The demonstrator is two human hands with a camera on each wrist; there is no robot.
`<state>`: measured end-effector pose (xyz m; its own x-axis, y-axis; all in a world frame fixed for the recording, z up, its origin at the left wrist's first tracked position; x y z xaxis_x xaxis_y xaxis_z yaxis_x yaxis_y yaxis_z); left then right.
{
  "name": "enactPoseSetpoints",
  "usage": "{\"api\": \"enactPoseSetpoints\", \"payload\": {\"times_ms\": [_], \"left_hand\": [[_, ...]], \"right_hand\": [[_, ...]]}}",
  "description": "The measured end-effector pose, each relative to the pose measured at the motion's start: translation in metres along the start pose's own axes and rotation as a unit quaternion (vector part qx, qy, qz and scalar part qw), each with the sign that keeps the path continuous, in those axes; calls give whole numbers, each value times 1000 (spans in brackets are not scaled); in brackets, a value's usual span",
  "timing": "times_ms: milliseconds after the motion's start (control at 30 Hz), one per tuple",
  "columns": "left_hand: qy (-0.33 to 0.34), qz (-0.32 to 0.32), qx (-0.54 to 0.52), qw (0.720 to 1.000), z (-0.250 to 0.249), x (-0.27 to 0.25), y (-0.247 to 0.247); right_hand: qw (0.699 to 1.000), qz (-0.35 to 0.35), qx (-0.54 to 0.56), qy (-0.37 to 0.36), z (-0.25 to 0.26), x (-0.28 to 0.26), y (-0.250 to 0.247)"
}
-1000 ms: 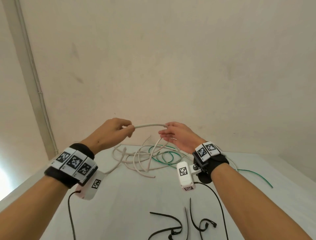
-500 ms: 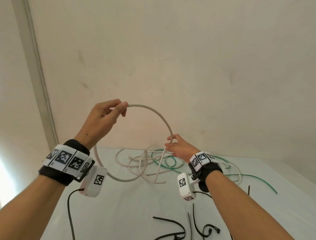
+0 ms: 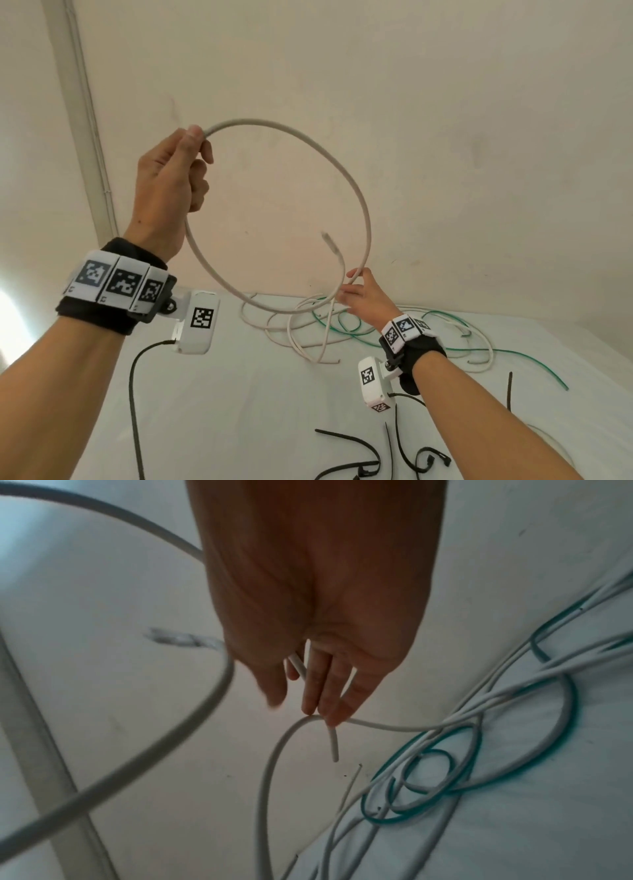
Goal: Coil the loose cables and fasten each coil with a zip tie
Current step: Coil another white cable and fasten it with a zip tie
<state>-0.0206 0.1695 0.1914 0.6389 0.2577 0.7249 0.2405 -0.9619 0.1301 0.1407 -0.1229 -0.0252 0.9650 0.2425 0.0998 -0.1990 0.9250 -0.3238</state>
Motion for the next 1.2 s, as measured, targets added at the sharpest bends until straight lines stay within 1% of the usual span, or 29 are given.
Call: {"api": "enactPoseSetpoints", "payload": {"times_ms": [67,133,200,267,333,400,467,533,567,600,633,700,733,767,800,833,900,933,1000,1033,1100,1200], "left_hand": [[-24,-25,-3,999,13,0,-6],[-48,-27,18,998,30,-3,-9],[-69,-20,52,996,46,-10,-7],[-89,-20,76,993,61,-17,-5],[-111,-20,72,991,74,-24,1],[-127,-19,53,990,83,-28,8],[-143,-13,41,989,92,-31,19],[-165,25,59,984,103,-35,37],[-180,55,95,978,109,-38,46],[-199,91,142,965,116,-43,56],[-225,130,192,946,125,-49,64],[-287,196,278,896,142,-65,77],[-310,221,305,873,149,-73,82],[-329,241,315,857,155,-81,87],[-346,254,303,851,161,-88,94],[-365,254,264,856,167,-95,99],[-411,215,130,876,176,-108,108],[-428,191,62,881,178,-113,111],[-446,153,-40,881,180,-120,114],[-447,145,-62,881,181,-122,116],[-453,146,-89,875,179,-127,121],[-485,153,-164,845,170,-135,133]], "right_hand": [[998,-56,22,-21,14,-3,-12],[992,-113,14,-51,29,-7,-28],[983,-161,-29,-86,43,-10,-44],[974,-194,-64,-101,51,-11,-58],[974,-204,-50,-88,54,-11,-68],[979,-189,-2,-73,58,-14,-69],[981,-165,80,-65,60,-16,-65],[971,-136,189,-52,63,-18,-61],[961,-122,242,-45,66,-19,-58],[950,-113,287,-38,69,-21,-57],[941,-104,321,-35,74,-24,-55],[930,-85,357,-28,80,-30,-50],[929,-75,361,-22,81,-33,-46],[931,-62,360,-17,83,-37,-41],[934,-51,354,-15,83,-41,-36],[938,-42,344,-15,83,-44,-32],[948,-32,316,-21,80,-48,-28],[952,-30,305,-23,77,-50,-26],[956,-32,291,-27,71,-54,-27],[957,-36,285,-30,67,-55,-28],[958,-43,280,-35,64,-59,-30],[956,-36,288,-37,67,-63,-25]]}}
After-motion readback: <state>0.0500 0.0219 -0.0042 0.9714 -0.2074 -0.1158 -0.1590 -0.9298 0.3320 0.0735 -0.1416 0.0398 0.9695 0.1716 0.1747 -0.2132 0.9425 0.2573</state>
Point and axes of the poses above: each hand's wrist, its own x-axis towards the middle knuckle, its own y-axis out of the palm, z = x × y, the point moved 7 cm from there along x, towards the middle knuckle, and after that the axes turned 2 degrees about z, right-handed, at the moved point
